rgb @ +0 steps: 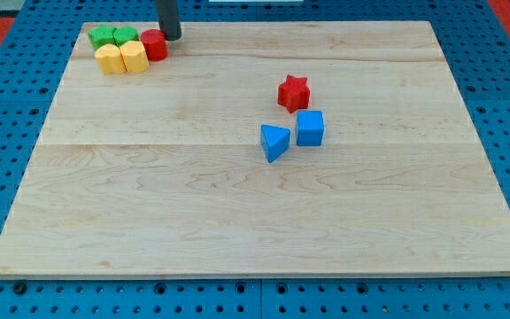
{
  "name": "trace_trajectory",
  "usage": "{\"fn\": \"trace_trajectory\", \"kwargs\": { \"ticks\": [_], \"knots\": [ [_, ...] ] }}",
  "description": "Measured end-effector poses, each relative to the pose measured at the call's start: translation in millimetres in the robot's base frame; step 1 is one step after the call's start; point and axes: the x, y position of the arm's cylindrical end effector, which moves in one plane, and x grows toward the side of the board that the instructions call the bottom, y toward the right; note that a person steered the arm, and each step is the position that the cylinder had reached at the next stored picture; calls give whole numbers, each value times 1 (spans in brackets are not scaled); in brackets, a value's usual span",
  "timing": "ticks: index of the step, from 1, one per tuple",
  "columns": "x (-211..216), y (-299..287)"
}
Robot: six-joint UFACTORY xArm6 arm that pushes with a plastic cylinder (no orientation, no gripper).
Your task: Move your arm to the bottom left of the heart
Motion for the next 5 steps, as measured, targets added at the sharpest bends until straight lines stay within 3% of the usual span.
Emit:
{"fn": "trace_trajectory", "kwargs": {
  "ticks": [2, 4, 5],
  "knots": [
    [0, -24],
    [14, 34],
    [49, 45]
  ]
}}
